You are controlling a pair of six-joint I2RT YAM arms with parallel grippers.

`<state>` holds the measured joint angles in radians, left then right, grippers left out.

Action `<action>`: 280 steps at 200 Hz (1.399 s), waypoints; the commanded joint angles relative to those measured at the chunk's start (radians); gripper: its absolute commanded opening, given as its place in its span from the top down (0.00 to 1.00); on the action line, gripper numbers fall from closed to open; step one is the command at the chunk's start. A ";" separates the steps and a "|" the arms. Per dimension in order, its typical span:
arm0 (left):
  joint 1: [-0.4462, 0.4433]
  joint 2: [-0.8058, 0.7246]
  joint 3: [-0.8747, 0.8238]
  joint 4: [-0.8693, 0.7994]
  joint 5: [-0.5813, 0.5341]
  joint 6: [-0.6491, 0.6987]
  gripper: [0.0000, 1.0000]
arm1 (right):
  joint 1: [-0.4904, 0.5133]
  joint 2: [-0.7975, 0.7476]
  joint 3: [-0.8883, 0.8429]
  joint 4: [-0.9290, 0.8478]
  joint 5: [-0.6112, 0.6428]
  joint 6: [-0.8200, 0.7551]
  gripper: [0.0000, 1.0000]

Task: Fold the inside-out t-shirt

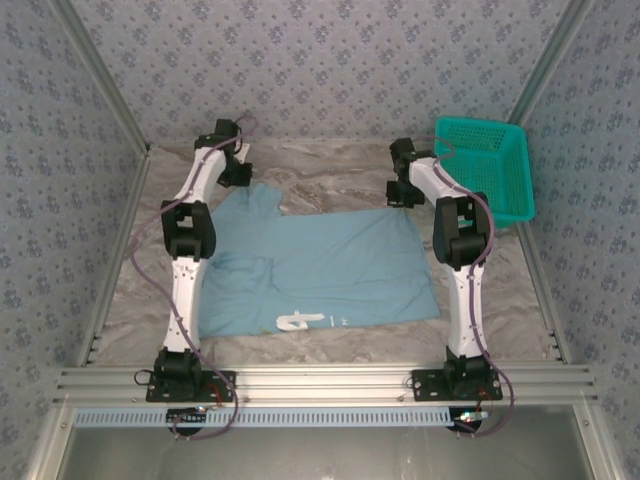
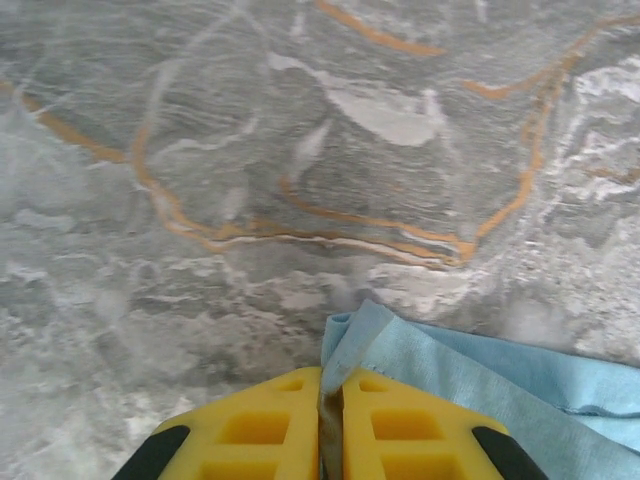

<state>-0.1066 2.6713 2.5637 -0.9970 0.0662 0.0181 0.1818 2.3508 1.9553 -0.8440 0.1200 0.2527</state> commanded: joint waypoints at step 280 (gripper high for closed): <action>0.062 -0.123 0.135 -0.020 0.203 0.112 1.00 | -0.010 -0.144 -0.093 0.112 0.059 -0.098 1.00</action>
<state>-0.0475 2.6869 2.7262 -0.9726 0.2344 0.0799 0.1806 2.3108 1.9057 -0.7773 0.1654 0.2024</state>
